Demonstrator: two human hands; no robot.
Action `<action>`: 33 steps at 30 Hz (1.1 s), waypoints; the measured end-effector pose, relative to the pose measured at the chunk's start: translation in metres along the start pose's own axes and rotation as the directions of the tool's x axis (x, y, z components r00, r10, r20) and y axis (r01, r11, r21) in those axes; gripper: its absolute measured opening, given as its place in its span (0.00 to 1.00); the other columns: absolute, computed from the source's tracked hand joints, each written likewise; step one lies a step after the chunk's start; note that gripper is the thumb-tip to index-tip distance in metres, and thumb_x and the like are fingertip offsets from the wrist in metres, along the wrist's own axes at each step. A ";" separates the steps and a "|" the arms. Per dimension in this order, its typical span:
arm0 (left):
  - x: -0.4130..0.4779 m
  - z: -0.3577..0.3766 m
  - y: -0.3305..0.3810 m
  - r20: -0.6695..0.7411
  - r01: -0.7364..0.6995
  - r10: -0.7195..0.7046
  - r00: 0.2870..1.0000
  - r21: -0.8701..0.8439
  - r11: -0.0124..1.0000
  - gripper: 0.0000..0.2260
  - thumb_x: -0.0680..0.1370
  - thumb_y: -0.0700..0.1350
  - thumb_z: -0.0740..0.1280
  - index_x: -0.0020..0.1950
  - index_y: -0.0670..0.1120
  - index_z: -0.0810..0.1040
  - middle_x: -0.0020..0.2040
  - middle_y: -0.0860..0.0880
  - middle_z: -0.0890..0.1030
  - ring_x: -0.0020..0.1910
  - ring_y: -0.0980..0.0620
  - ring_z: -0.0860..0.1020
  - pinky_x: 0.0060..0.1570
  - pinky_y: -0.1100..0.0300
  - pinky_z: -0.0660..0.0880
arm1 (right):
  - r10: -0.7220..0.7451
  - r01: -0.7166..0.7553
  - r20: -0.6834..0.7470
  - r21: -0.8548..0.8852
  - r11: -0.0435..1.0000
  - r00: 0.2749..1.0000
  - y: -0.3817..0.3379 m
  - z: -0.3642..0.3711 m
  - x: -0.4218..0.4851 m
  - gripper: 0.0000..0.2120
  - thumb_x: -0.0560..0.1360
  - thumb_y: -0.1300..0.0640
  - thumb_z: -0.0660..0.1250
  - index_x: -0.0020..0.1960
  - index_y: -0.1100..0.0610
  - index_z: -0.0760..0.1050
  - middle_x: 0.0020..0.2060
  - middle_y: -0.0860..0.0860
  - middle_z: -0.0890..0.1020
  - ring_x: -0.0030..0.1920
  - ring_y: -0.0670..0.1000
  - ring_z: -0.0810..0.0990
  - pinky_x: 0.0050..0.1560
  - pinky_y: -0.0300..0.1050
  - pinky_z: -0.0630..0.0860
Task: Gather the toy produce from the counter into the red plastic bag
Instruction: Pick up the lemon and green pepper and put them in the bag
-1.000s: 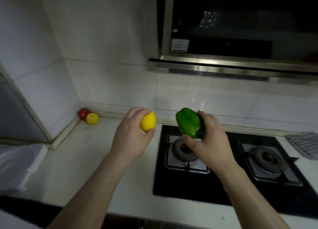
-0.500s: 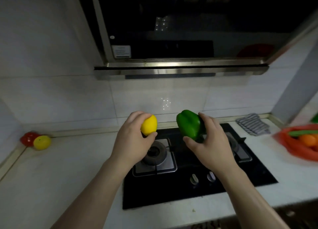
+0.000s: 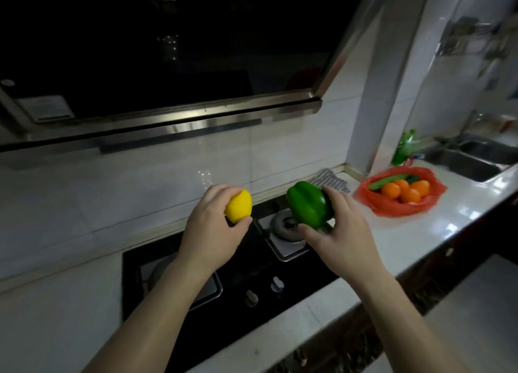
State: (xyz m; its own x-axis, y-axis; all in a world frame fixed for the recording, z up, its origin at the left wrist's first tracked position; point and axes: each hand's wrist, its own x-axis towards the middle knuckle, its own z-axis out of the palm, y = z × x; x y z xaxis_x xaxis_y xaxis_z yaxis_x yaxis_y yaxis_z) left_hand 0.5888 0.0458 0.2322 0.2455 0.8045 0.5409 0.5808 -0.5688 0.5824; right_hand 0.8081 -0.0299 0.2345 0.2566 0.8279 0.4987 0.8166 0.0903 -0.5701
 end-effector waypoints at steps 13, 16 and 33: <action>0.054 0.158 0.113 0.030 -0.079 0.084 0.996 -0.131 0.988 0.23 0.68 0.43 0.77 0.62 0.49 0.77 0.59 0.56 0.74 0.54 0.57 0.74 0.55 0.56 0.76 | 0.087 -0.091 -0.073 -0.052 0.994 0.994 0.156 -0.110 0.034 0.37 0.65 0.47 0.75 0.70 0.50 0.64 0.62 0.46 0.71 0.61 0.48 0.71 0.60 0.46 0.72; 0.069 0.186 0.125 0.055 -0.084 0.093 0.994 -0.146 0.986 0.22 0.69 0.44 0.76 0.62 0.49 0.77 0.59 0.56 0.74 0.55 0.58 0.74 0.55 0.56 0.75 | 0.107 -0.114 -0.085 -0.075 0.991 0.991 0.181 -0.124 0.042 0.37 0.65 0.47 0.75 0.70 0.50 0.65 0.61 0.45 0.71 0.60 0.47 0.71 0.58 0.43 0.71; 0.179 0.352 0.154 0.180 -0.150 0.212 0.961 -0.305 0.940 0.23 0.67 0.47 0.76 0.62 0.51 0.77 0.59 0.54 0.76 0.56 0.53 0.77 0.54 0.51 0.77 | 0.283 -0.317 -0.206 -0.154 0.936 0.937 0.310 -0.160 0.105 0.38 0.65 0.47 0.75 0.71 0.51 0.65 0.60 0.46 0.72 0.60 0.47 0.71 0.58 0.43 0.71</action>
State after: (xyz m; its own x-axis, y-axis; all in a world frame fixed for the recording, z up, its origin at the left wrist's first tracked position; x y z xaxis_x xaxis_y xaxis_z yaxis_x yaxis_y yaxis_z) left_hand 0.9954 0.1622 0.2056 0.4989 0.6831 0.5334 0.2726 -0.7078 0.6516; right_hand 1.1710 -0.0035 0.2147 0.5783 0.6870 0.4400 0.7625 -0.2633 -0.5909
